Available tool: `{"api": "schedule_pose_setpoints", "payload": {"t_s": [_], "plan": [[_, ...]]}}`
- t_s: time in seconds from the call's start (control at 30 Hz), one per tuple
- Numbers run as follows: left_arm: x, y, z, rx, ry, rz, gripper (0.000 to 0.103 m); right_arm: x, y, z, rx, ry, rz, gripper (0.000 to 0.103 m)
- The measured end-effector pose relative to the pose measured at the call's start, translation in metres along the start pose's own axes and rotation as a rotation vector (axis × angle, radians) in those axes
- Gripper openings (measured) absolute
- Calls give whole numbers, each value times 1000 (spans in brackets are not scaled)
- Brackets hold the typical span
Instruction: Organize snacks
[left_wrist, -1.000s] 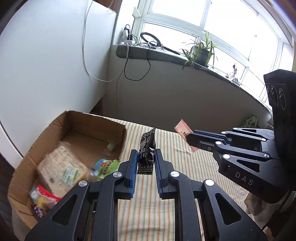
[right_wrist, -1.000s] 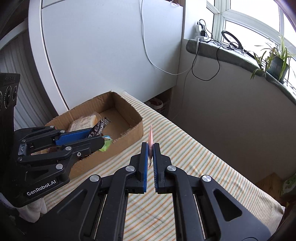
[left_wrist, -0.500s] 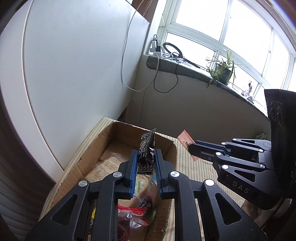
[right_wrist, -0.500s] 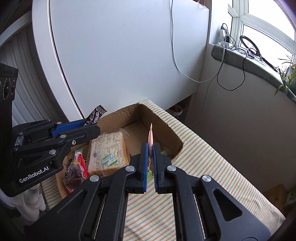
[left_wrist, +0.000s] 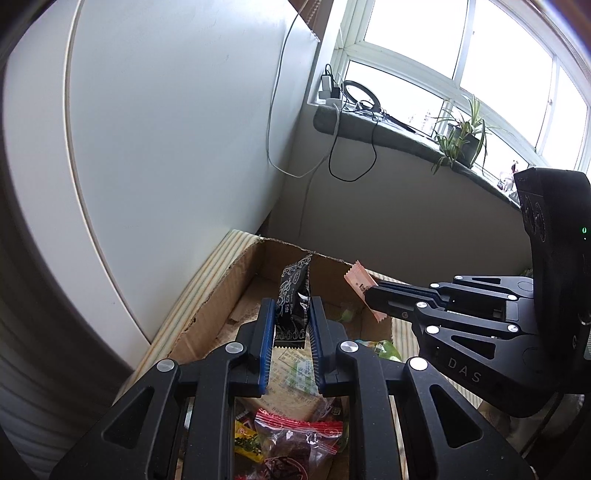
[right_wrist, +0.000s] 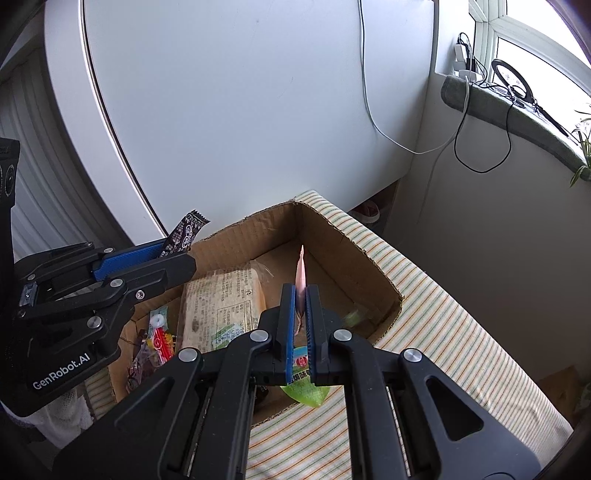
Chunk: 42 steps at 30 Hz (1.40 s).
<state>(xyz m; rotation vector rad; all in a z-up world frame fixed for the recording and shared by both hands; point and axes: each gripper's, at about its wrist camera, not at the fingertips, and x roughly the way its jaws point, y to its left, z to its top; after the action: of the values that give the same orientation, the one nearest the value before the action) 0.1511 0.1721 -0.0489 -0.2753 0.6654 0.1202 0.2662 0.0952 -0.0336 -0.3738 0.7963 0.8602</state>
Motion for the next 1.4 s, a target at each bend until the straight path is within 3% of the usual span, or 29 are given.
{"api": "schedule_pose_setpoints", "payload": {"t_s": [0.27, 0.37, 0.43, 0.57, 0.63, 0.7, 0.83, 1.1, 1.4], "plan": [[1, 0, -1, 0, 1, 15, 17, -1, -3, -2, 9, -4, -6, 7], [-1, 1, -1, -3, -2, 22, 17, -1, -4, -2, 6, -7, -5, 22], [-1, 0, -2, -1, -2, 24, 17, -2, -3, -3, 4, -13, -9, 37], [-2, 0, -3, 3, -5, 35, 21, -4, -3, -4, 4, -17, -17, 43], [-4, 1, -3, 1, -7, 37, 29, -5, -3, -4, 0, -20, -27, 57], [-5, 1, -3, -1, -11, 39, 38, -7, -2, -4, -4, -26, -33, 63], [-9, 2, -4, 1, -17, 48, 40, -10, -1, -4, -6, -35, -41, 73], [-18, 7, -4, -2, -29, 60, 53, -14, 3, -5, 1, -42, -58, 84], [-29, 19, -8, -18, -42, 92, 61, -22, 5, -15, 38, -45, -90, 85]]}}
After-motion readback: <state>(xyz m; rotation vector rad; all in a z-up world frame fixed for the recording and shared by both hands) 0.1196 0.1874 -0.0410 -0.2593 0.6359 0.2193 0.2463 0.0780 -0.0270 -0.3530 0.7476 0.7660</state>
